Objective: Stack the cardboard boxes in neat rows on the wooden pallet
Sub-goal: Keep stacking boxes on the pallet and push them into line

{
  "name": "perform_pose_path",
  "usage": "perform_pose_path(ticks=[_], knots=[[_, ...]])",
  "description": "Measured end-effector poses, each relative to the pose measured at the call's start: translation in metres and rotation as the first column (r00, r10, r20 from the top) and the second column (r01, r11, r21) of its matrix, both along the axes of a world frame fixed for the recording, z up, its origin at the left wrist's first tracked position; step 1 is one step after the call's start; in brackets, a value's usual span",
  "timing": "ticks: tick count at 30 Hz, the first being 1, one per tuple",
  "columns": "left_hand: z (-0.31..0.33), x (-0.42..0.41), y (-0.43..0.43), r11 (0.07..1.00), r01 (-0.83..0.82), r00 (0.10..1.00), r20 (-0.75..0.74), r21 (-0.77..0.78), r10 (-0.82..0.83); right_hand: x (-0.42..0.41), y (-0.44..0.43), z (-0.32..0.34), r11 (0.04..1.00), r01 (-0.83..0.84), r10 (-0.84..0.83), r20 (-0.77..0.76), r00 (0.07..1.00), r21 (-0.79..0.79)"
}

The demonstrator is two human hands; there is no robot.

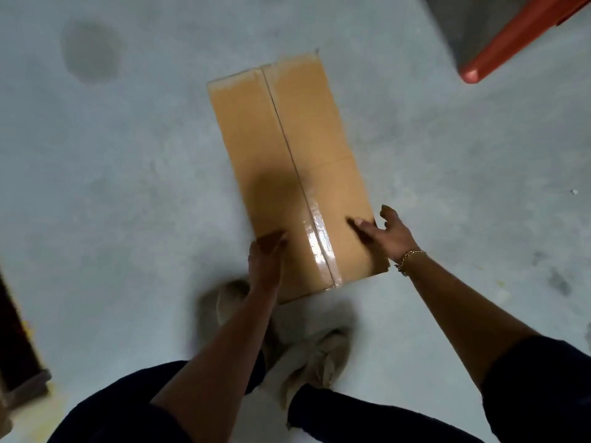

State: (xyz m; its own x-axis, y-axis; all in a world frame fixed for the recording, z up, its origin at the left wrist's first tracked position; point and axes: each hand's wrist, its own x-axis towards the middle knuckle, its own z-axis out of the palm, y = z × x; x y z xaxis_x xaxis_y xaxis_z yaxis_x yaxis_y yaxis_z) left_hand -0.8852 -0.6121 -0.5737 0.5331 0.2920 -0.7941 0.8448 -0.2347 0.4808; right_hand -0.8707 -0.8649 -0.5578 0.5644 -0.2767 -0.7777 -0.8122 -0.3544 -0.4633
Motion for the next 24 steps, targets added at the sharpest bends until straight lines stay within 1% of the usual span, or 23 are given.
perform_pose_path(ticks=[3,5,8,12,14,16,18,21,24], knots=[[-0.058,-0.002,-0.004,0.995,-0.099,0.995,0.012,-0.022,0.100,0.007,-0.015,-0.064,0.996,-0.070,0.071,-0.023,0.997,0.054],[-0.078,-0.005,-0.004,0.986,-0.158,0.986,0.037,-0.047,0.160,0.005,-0.020,-0.091,0.991,-0.085,0.086,-0.011,0.996,0.102],[-0.092,-0.009,0.000,0.980,-0.184,0.982,0.029,-0.082,0.187,0.001,-0.020,-0.105,0.987,-0.039,0.037,0.013,0.999,0.158],[-0.088,-0.005,0.003,0.977,-0.180,0.980,0.059,-0.116,0.188,0.005,-0.015,-0.096,0.983,-0.001,-0.006,0.038,0.999,0.182],[-0.071,0.000,0.006,0.974,-0.186,0.978,0.072,-0.126,0.196,0.005,-0.012,-0.082,0.984,0.022,-0.033,0.061,0.998,0.179],[-0.047,0.004,0.012,0.982,-0.152,0.985,0.067,-0.116,0.160,0.003,-0.008,-0.057,0.983,0.036,-0.050,0.076,0.996,0.177],[-0.009,0.004,0.022,0.989,-0.110,0.991,0.065,-0.101,0.117,-0.003,-0.002,-0.021,0.983,0.050,-0.066,0.087,0.994,0.175],[0.064,0.002,0.036,0.997,-0.048,0.996,0.078,-0.069,0.053,-0.012,0.008,0.049,0.984,0.059,-0.078,0.109,0.991,0.171],[0.154,-0.003,0.054,0.995,-0.036,0.994,0.103,-0.090,0.045,-0.018,0.021,0.138,0.982,0.054,-0.078,0.131,0.988,0.183]])
